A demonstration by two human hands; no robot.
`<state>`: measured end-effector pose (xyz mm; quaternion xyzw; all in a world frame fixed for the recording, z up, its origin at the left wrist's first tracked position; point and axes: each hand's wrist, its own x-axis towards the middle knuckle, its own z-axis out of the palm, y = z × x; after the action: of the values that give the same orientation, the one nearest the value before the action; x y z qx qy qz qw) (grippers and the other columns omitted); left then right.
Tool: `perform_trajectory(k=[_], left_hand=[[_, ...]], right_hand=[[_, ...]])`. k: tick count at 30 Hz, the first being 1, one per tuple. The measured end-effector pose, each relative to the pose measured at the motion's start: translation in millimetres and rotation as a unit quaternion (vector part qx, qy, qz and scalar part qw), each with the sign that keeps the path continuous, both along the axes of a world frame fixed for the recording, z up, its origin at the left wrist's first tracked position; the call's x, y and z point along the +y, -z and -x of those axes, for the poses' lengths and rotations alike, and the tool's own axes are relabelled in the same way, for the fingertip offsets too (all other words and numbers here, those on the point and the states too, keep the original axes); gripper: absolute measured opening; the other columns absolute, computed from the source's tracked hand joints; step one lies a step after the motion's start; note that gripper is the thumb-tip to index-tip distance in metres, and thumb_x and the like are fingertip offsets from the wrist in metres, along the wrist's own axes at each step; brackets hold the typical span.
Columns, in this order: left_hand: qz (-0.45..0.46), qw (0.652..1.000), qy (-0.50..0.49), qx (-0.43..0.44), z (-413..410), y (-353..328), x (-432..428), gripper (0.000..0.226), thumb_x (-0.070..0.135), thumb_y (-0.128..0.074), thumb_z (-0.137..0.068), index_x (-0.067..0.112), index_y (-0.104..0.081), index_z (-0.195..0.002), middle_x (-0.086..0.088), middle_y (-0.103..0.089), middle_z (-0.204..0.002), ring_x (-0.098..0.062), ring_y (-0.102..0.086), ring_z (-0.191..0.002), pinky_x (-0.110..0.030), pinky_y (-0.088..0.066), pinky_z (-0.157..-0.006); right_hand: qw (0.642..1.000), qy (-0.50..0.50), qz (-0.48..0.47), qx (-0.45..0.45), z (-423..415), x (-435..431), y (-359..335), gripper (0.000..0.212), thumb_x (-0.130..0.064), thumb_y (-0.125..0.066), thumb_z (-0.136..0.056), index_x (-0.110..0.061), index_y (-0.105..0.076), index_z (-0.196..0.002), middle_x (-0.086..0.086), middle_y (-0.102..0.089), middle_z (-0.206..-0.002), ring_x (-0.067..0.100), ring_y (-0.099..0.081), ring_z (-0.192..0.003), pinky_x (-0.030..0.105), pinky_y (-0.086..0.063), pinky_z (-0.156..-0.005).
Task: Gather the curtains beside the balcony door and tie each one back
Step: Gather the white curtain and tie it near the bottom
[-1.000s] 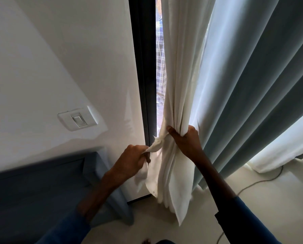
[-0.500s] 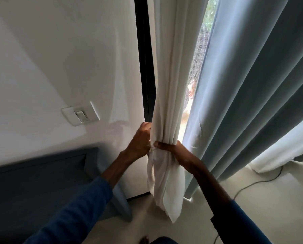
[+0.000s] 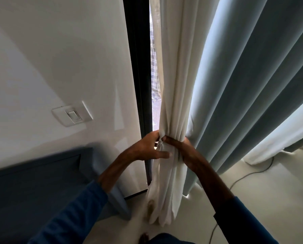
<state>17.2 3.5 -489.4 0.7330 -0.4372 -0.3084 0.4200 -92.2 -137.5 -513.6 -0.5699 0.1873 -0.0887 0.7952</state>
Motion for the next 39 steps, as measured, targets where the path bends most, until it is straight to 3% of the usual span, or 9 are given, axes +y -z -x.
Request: perform_trajectory(k=[3, 6, 9, 13, 19, 24, 29, 34, 39], left_hand=[[0.032, 0.991, -0.115, -0.062, 15, 11, -6, 0.064, 0.043, -0.097, -0.056, 0.021, -0.066, -0.108, 0.012, -0.071, -0.105, -0.002, -0.068, -0.1, -0.024, -0.058, -0.087], [0.057, 0.983, -0.163, -0.062, 13, 18, -5, 0.059, 0.042, -0.095, -0.06, 0.013, -0.073, -0.105, 0.005, -0.076, -0.098, -0.005, -0.073, -0.091, -0.033, -0.061, -0.082], [0.072, 0.983, -0.166, -0.031, -1, 22, 1, 0.054, 0.029, -0.093, -0.069, 0.01, -0.073, -0.115, 0.0, -0.077, -0.106, -0.01, -0.073, -0.098, -0.038, -0.061, -0.087], [0.058, 0.979, -0.193, -0.016, -16, 28, 10, 0.054, 0.04, -0.089, -0.071, 0.018, -0.071, -0.117, 0.004, -0.075, -0.112, -0.008, -0.071, -0.104, -0.041, -0.058, -0.094], [0.01, 0.969, -0.245, -0.004, -31, 25, 5, 0.052, 0.05, -0.077, -0.083, 0.016, -0.068, -0.121, 0.003, -0.072, -0.112, -0.017, -0.069, -0.104, -0.033, -0.055, -0.094], [-0.042, 0.962, -0.271, 0.005, -32, 11, -8, 0.053, 0.053, -0.062, -0.094, 0.012, -0.063, -0.129, -0.008, -0.07, -0.122, -0.027, -0.066, -0.111, -0.042, -0.052, -0.101], [-0.245, 0.935, -0.215, -0.141, -22, -10, -22, 0.048, 0.046, -0.05, -0.1, 0.012, -0.058, -0.132, -0.012, -0.064, -0.13, -0.035, -0.059, -0.122, -0.041, -0.044, -0.103], [-0.292, 0.934, -0.2, 0.036, -31, -10, -23, 0.036, 0.042, -0.049, -0.101, 0.012, -0.061, -0.085, -0.005, -0.067, -0.066, -0.023, -0.07, -0.057, -0.029, -0.055, -0.052], [-0.195, 0.949, -0.211, 0.13, -24, -4, -27, 0.042, 0.042, -0.039, -0.104, 0.009, -0.056, -0.084, -0.006, -0.056, -0.065, -0.015, -0.05, -0.045, -0.018, -0.041, -0.044]], right_hand=[[0.998, 0.005, -0.055, 0.013, -6, 5, 4, 0.054, -0.023, -0.086, -0.075, -0.007, -0.069, -0.125, 0.019, -0.073, -0.119, 0.033, -0.071, -0.112, 0.041, -0.06, -0.088], [0.995, -0.015, -0.098, -0.002, -6, 6, 3, 0.072, -0.038, -0.095, -0.061, -0.009, -0.07, -0.122, 0.019, -0.072, -0.121, 0.03, -0.071, -0.112, 0.038, -0.061, -0.086], [0.99, -0.032, -0.134, -0.038, -6, -1, -1, 0.061, -0.041, -0.075, -0.081, -0.009, -0.063, -0.131, 0.02, -0.068, -0.13, 0.031, -0.066, -0.12, 0.041, -0.059, -0.091], [0.981, 0.007, -0.192, -0.037, -7, -18, -5, 0.061, -0.047, -0.058, -0.095, -0.008, -0.056, -0.143, 0.014, -0.067, -0.129, 0.026, -0.066, -0.115, 0.044, -0.054, -0.1], [0.982, 0.081, -0.157, -0.073, 3, -21, -1, 0.022, -0.028, -0.05, -0.103, -0.013, -0.066, -0.104, 0.012, -0.072, -0.117, 0.022, -0.071, -0.109, 0.042, -0.047, -0.109], [0.994, 0.063, -0.03, -0.089, 21, 6, 3, 0.03, -0.026, -0.052, -0.099, -0.005, -0.069, -0.114, 0.014, -0.071, -0.124, 0.028, -0.063, -0.124, 0.042, -0.042, -0.112], [0.996, -0.039, 0.057, -0.051, 30, 45, 18, 0.031, -0.014, -0.056, -0.103, -0.006, -0.066, -0.131, 0.001, -0.07, -0.131, 0.013, -0.061, -0.128, 0.024, -0.046, -0.11], [0.993, -0.069, 0.088, -0.047, 27, 56, 27, 0.028, -0.008, -0.064, -0.098, -0.011, -0.071, -0.125, -0.001, -0.074, -0.122, 0.01, -0.065, -0.121, 0.019, -0.049, -0.098], [0.974, -0.17, 0.142, -0.039, 22, 49, 36, 0.042, 0.005, -0.061, -0.097, -0.023, -0.067, -0.128, -0.009, -0.069, -0.132, 0.008, -0.058, -0.13, 0.026, -0.045, -0.11]])
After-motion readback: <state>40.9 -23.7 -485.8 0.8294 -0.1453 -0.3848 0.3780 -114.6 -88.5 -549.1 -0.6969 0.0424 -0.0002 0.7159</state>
